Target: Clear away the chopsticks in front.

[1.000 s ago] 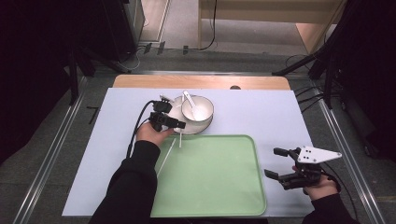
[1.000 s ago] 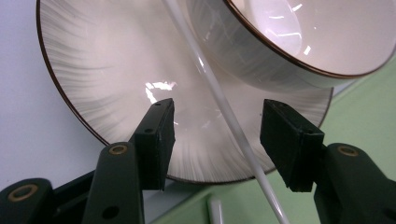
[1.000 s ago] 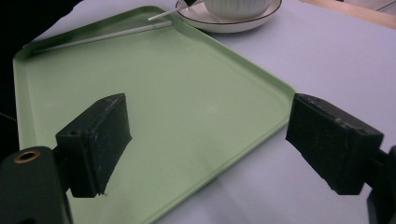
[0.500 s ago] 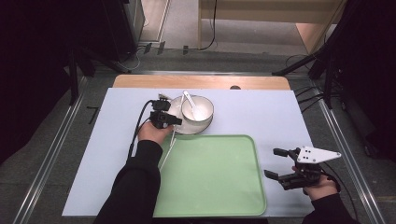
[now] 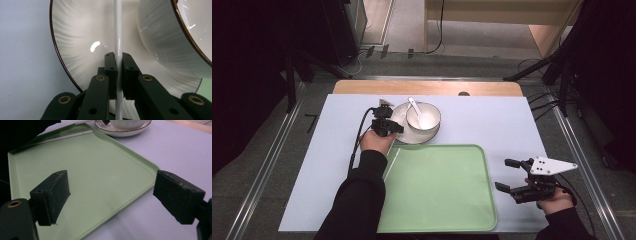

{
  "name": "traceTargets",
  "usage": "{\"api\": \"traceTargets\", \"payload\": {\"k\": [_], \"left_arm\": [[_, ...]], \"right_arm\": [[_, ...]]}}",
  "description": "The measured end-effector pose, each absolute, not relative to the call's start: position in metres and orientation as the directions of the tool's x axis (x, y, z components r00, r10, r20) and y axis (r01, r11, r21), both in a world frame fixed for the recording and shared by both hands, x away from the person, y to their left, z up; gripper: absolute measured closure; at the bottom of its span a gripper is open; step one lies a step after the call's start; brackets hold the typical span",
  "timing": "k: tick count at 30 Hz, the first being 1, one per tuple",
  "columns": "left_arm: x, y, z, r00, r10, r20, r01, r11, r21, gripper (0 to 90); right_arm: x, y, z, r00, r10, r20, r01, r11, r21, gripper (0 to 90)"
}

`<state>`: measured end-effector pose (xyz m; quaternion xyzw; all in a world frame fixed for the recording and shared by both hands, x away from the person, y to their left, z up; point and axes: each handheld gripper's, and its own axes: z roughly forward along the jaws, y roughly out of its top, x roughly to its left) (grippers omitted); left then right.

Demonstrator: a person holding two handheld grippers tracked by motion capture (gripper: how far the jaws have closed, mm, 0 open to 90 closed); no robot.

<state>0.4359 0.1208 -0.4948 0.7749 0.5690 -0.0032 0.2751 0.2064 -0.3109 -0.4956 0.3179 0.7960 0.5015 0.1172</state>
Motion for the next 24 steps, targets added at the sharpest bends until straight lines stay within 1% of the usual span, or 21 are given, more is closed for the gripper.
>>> {"api": "traceTargets", "payload": {"k": [8,15,24], "left_arm": [[0.433,0.129,-0.483,0.345,0.867,-0.360,0.885,-0.173,0.432,85.8],[0.427,0.138,-0.468,0.354,0.864,-0.358,0.879,-0.176,0.443,85.8],[0.412,0.164,-0.442,0.364,0.859,-0.360,0.863,-0.166,0.477,85.8]], "right_arm": [[0.207,-0.311,-0.496,-0.770,0.624,0.131,0.386,0.294,0.874,14.1],[0.206,-0.311,-0.495,-0.769,0.626,0.129,0.386,0.293,0.875,14.1],[0.206,-0.312,-0.495,-0.766,0.631,0.126,0.386,0.294,0.875,14.1]]}}
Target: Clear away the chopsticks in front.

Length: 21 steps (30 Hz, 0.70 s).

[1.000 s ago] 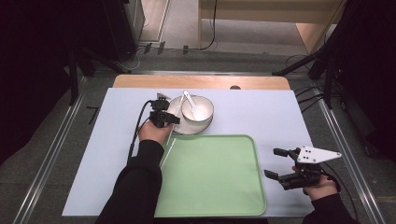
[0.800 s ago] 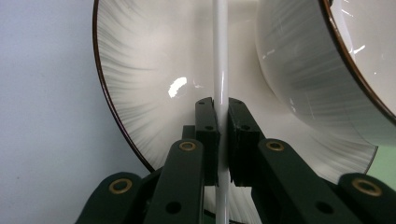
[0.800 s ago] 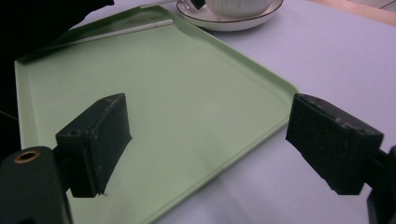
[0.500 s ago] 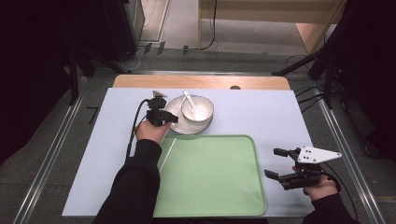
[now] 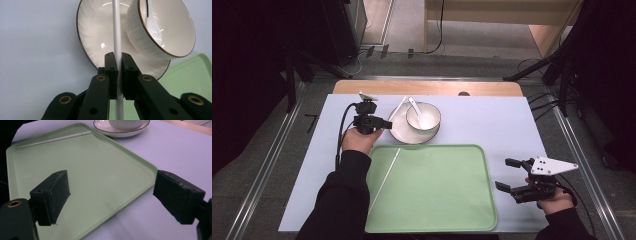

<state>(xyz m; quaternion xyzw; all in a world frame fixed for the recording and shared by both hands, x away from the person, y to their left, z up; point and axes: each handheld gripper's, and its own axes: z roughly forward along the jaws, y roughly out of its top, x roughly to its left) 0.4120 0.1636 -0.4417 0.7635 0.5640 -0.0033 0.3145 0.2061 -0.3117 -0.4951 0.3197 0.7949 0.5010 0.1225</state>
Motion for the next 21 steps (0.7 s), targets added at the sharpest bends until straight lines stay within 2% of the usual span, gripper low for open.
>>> {"api": "traceTargets", "payload": {"k": [8,21], "left_arm": [[0.388,0.180,-0.427,0.388,0.852,-0.351,0.845,-0.176,0.505,85.8],[0.338,0.195,-0.428,0.419,0.835,-0.357,0.821,-0.181,0.541,85.8]], "right_arm": [[0.206,-0.311,-0.496,-0.764,0.633,0.124,0.386,0.295,0.874,14.1],[0.206,-0.311,-0.496,-0.761,0.637,0.123,0.389,0.296,0.872,14.1]]}}
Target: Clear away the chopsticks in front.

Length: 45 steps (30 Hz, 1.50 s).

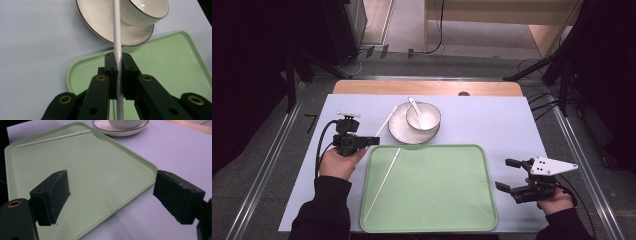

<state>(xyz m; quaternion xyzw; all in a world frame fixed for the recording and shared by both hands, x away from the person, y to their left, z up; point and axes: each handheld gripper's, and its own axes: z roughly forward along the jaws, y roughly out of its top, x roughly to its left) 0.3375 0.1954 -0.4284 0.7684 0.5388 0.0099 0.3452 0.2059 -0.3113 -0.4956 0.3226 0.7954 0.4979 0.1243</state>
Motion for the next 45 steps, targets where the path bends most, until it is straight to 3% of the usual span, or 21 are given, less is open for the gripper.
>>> {"api": "traceTargets", "payload": {"k": [21,33,45], "left_arm": [[0.263,0.182,-0.455,0.456,0.808,-0.372,0.829,-0.234,0.508,85.7],[0.260,0.175,-0.486,0.417,0.813,-0.407,0.876,-0.239,0.420,85.7],[0.266,0.181,-0.496,0.368,0.863,-0.347,0.896,-0.229,0.381,84.3]], "right_arm": [[0.205,-0.311,-0.495,-0.762,0.637,0.120,0.384,0.294,0.875,14.1],[0.205,-0.311,-0.494,-0.762,0.636,0.122,0.384,0.293,0.876,14.1],[0.206,-0.311,-0.495,-0.768,0.629,0.121,0.381,0.297,0.876,14.1]]}}
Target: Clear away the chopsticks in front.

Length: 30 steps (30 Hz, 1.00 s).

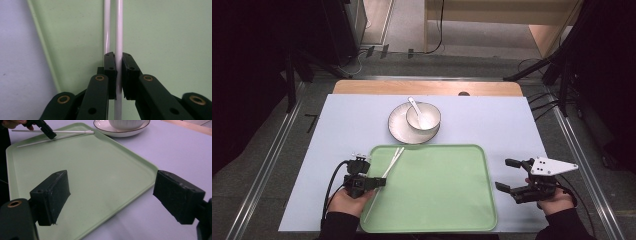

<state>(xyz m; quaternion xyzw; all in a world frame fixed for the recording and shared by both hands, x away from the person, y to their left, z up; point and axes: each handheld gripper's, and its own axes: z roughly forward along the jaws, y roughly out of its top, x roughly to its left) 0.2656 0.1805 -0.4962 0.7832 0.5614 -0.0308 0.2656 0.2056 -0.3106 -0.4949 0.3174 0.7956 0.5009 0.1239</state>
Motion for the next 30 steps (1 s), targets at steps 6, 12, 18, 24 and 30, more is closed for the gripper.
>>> {"api": "traceTargets", "payload": {"k": [6,12,18,24,30], "left_arm": [[0.263,0.172,-0.499,0.393,0.859,-0.328,0.890,-0.265,0.370,79.2],[0.264,0.172,-0.499,0.411,0.850,-0.328,0.884,-0.284,0.373,76.9],[0.266,0.174,-0.499,0.421,0.837,-0.350,0.881,-0.285,0.377,73.2],[0.268,0.179,-0.490,0.464,0.805,-0.370,0.855,-0.297,0.425,56.1],[0.270,0.187,-0.484,0.497,0.779,-0.383,0.829,-0.296,0.474,43.9]], "right_arm": [[0.205,-0.311,-0.495,-0.768,0.629,0.119,0.380,0.298,0.875,14.1],[0.205,-0.311,-0.494,-0.767,0.631,0.118,0.381,0.299,0.875,14.1],[0.205,-0.310,-0.495,-0.767,0.631,0.119,0.381,0.299,0.875,14.1],[0.205,-0.311,-0.494,-0.768,0.629,0.118,0.380,0.300,0.875,14.1],[0.205,-0.311,-0.495,-0.768,0.630,0.119,0.380,0.298,0.876,14.1]]}}
